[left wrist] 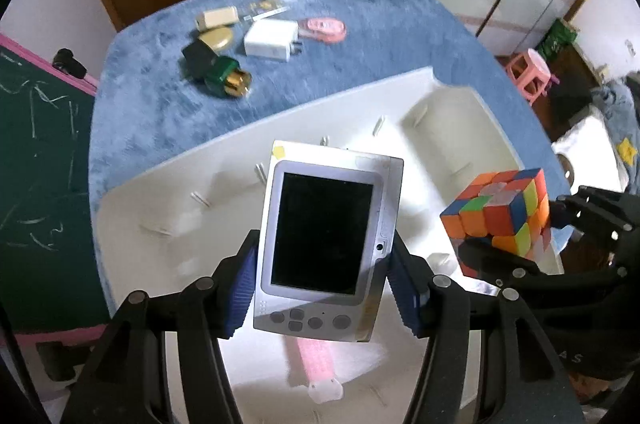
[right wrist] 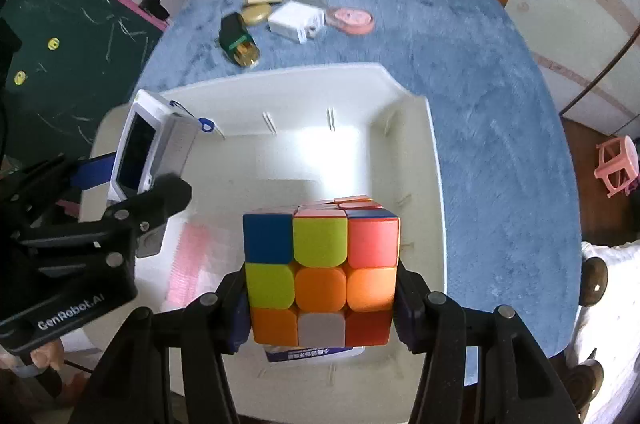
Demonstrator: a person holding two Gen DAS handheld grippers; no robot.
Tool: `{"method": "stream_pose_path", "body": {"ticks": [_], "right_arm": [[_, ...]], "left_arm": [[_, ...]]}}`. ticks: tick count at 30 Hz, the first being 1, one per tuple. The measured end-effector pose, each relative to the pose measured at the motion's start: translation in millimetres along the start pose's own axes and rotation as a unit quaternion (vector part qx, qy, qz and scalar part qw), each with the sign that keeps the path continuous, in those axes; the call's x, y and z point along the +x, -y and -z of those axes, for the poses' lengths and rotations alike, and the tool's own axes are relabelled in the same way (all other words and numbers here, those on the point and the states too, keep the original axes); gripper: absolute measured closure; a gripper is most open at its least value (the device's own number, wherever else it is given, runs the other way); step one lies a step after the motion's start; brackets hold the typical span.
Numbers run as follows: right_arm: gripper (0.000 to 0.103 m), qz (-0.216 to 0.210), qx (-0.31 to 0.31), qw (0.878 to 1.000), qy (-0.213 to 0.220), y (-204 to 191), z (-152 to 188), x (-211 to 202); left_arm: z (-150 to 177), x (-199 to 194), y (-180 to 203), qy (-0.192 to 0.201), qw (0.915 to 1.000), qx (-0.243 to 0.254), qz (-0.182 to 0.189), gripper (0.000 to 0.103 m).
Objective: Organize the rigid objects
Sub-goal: 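Carry device and Rubik's cube into the white tray and release both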
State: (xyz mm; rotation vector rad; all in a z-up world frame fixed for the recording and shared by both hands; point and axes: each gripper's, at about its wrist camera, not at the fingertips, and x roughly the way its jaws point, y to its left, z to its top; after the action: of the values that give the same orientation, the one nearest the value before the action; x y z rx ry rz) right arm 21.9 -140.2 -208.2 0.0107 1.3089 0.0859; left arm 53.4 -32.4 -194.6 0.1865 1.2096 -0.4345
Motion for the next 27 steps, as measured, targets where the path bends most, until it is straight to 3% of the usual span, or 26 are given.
{"method": "stream_pose_path", "body": {"ticks": [14, 27], "right_arm": [[0.046, 0.02, -0.034, 0.999, -0.034, -6, 2, 46], [0.046, 0.026, -0.053, 0.997, -0.054, -12, -8, 64]], "left_arm": [[-1, 65, -6, -0.059, 0.9978, 0.014, -0.028, 0.04], [-1, 78, -2, -0.076, 0.9963, 0.001, -0.04, 0.042]]}}
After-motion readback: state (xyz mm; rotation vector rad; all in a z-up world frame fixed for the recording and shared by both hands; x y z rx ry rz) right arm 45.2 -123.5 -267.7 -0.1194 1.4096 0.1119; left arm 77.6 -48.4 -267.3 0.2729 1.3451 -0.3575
